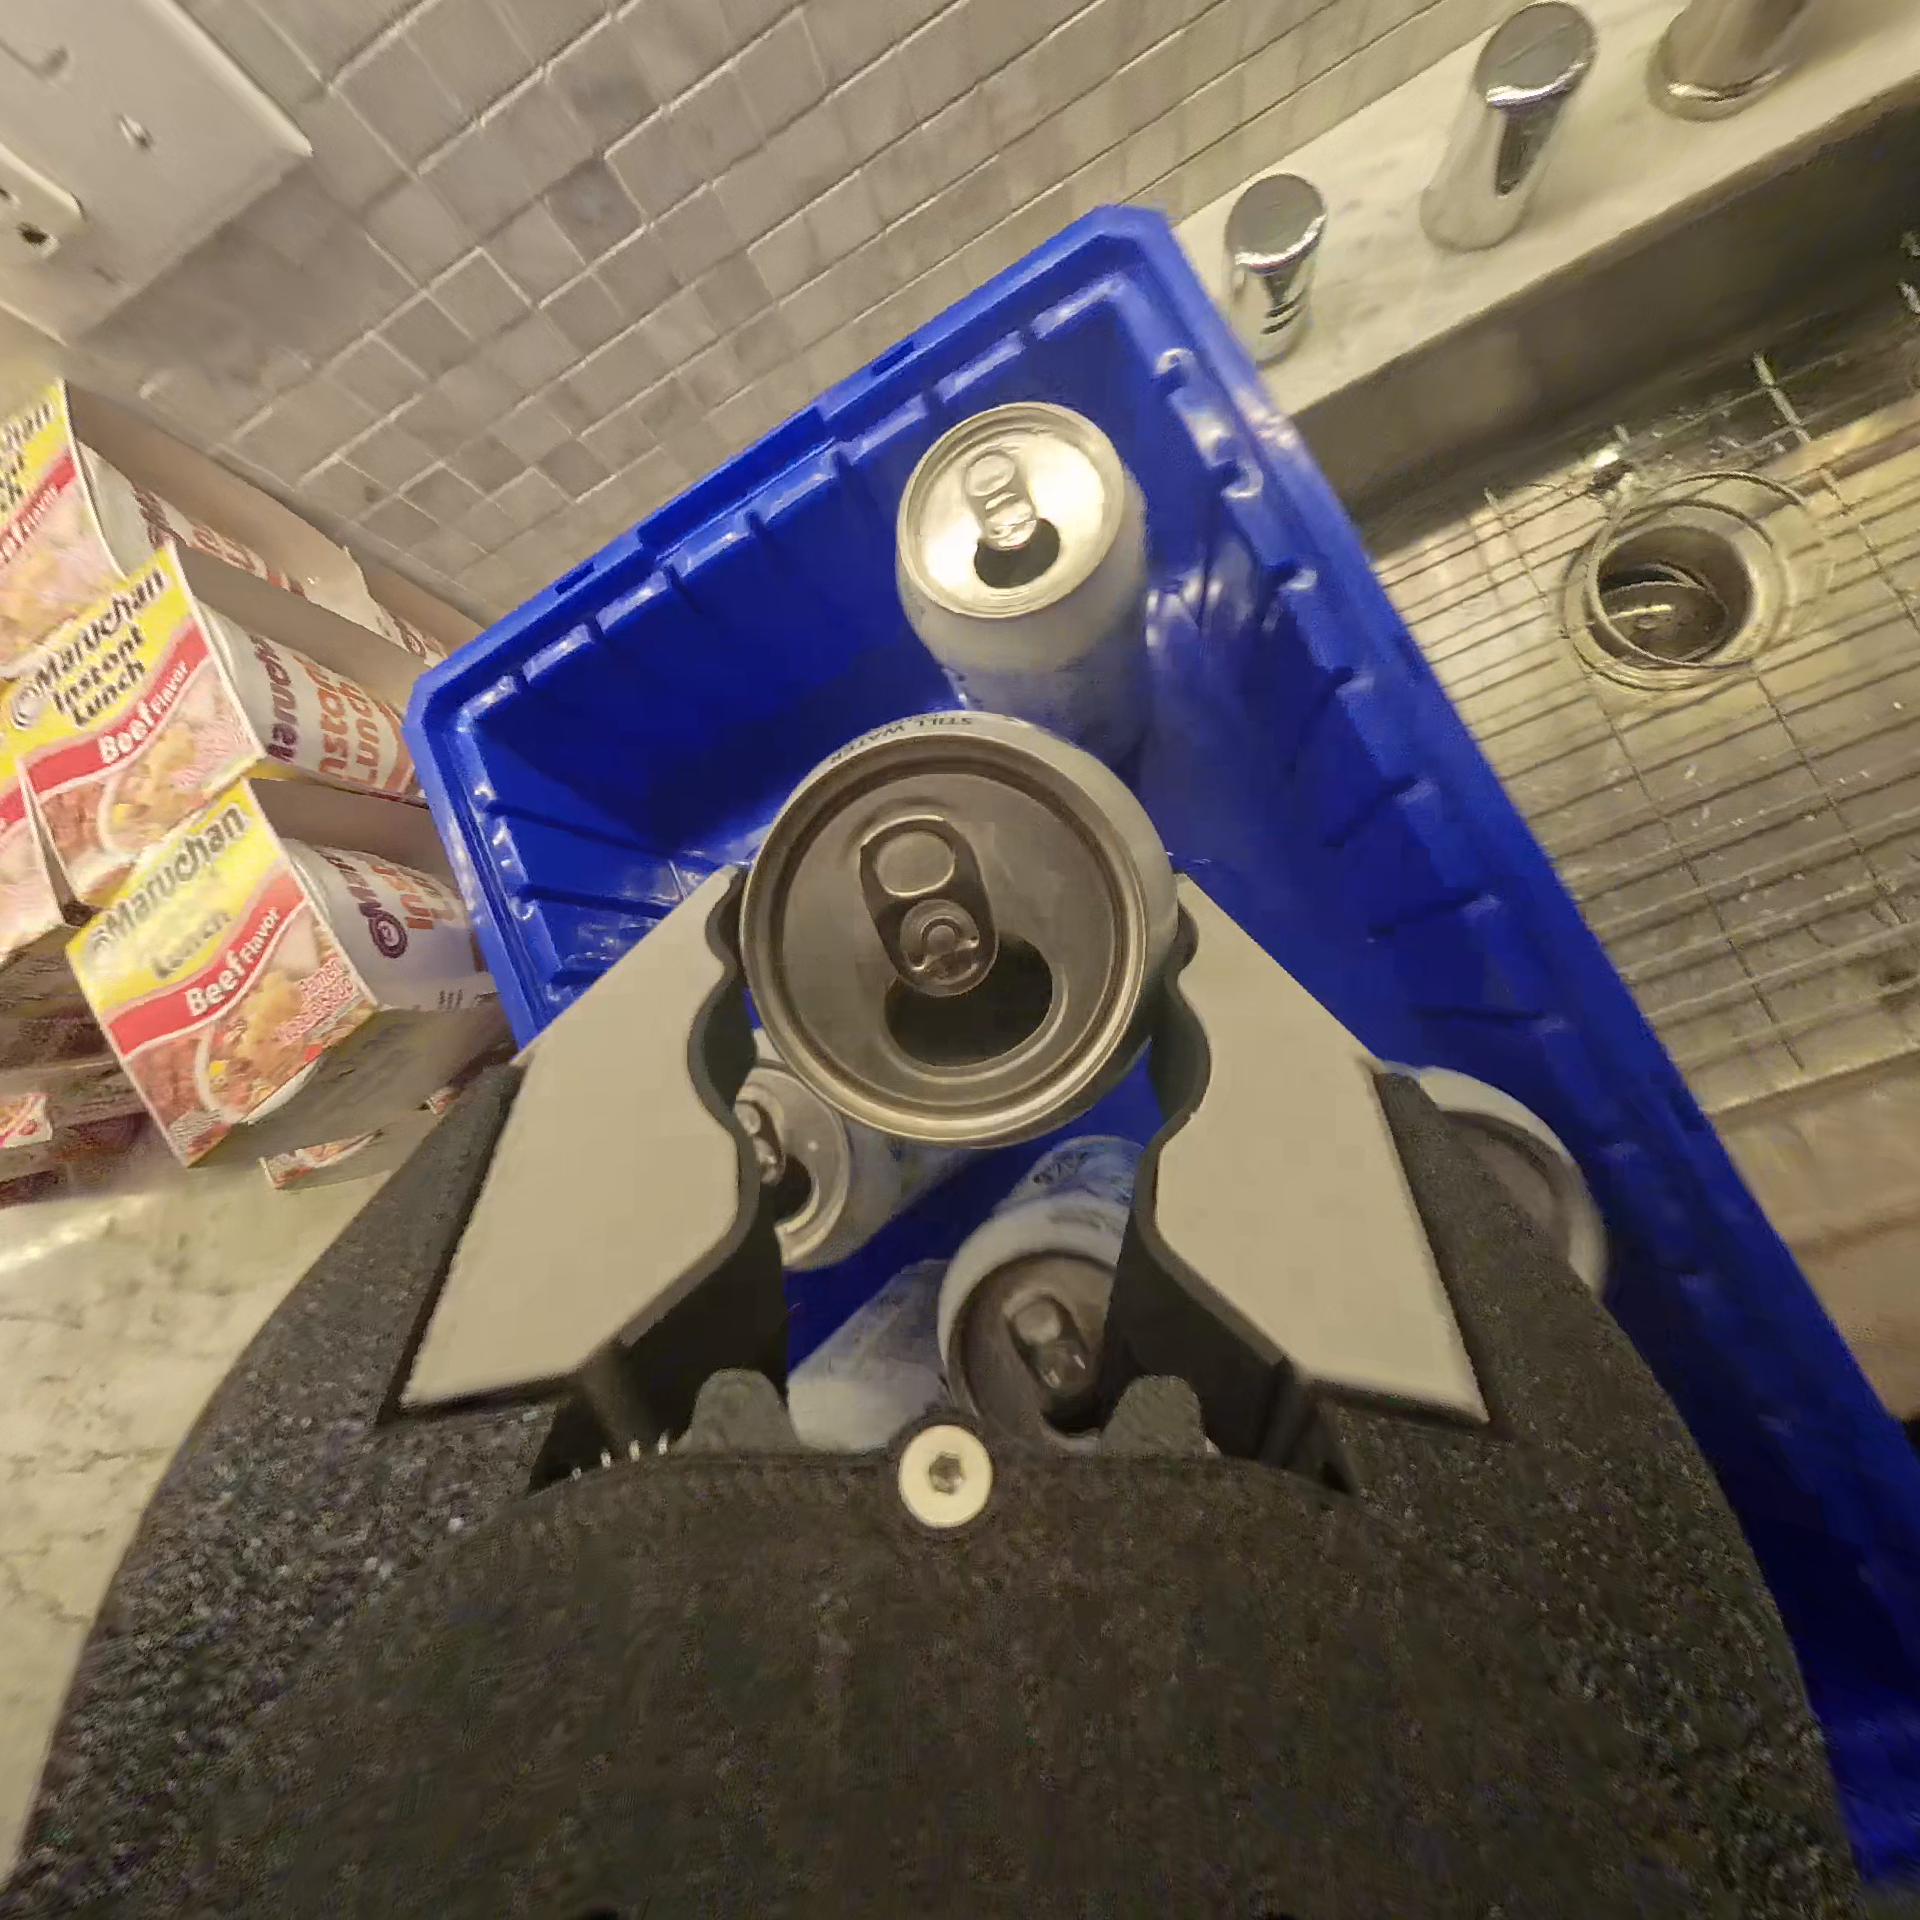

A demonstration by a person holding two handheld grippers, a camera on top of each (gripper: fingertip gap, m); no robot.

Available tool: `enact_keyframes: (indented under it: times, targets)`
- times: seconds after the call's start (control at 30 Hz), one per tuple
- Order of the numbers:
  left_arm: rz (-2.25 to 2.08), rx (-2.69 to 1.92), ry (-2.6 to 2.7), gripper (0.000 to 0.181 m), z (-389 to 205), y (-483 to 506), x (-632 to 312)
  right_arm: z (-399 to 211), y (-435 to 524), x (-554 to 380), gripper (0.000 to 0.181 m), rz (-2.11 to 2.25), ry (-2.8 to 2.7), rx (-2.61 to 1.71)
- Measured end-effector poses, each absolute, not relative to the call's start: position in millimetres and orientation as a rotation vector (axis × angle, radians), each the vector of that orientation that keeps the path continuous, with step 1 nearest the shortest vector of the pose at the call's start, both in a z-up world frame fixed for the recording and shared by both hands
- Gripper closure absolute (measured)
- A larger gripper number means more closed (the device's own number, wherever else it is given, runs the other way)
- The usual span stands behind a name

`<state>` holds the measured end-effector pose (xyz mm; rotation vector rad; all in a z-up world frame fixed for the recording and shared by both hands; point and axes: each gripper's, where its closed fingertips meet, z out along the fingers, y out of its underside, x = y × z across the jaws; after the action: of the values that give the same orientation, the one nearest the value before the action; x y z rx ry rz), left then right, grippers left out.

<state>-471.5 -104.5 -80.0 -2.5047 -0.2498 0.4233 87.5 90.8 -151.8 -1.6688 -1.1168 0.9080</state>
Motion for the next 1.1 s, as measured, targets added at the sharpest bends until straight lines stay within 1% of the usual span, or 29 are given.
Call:
enact_keyframes:
  times: [0.03, 0.2, 0.33, 0.4, 0.5, 0.63, 0.7, 0.8, 0.83, 0.93, 1.1]
  targets:
    - [0.419, -2.501, -0.223, 0.106, -70, -107, -460, -148, 88, 81, 0.096, 0.93, -1.139, -1.652]
    - [0.388, -2.465, -0.087, 0.106, -20, -106, -391, -117, 62, 26, 0.094, 1.067, -1.28, -1.516]
    - [0.233, -2.409, 0.034, 0.106, 2, -88, -314, -85, 37, -34, 0.091, 1.093, -1.348, -1.376]
    - [0.14, -2.389, 0.094, 0.106, 3, -75, -273, -69, 20, -63, 0.088, 1.123, -1.359, -1.303]
    - [0.006, -2.364, 0.167, 0.106, -6, -52, -211, -58, -4, -99, 0.078, 1.099, -1.403, -1.201]
    - [-0.141, -2.345, 0.238, 0.106, -27, -22, -137, -68, -13, -120, 0.07, 1.05, -1.424, -1.145]
    - [-0.2, -2.33, 0.27, 0.106, -36, -8, -105, -78, -12, -117, 0.073, 1.026, -1.438, -1.143]
    - [-0.255, -2.298, 0.323, 0.106, -44, 11, -66, -80, 3, -98, 0.099, 0.992, -1.369, -1.159]
    - [-0.245, -2.287, 0.341, 0.105, -45, 16, -57, -81, 8, -90, 0.101, 0.999, -1.361, -1.178]
    - [-0.28, -2.227, 0.38, 0.102, -39, 31, -30, -75, 18, -67, 0.104, 1.104, -1.32, -1.202]
    - [-0.428, -2.055, 0.562, 0.102, -7, 41, 19, -44, 3, -32, 0.104, 1.495, -1.354, -1.112]
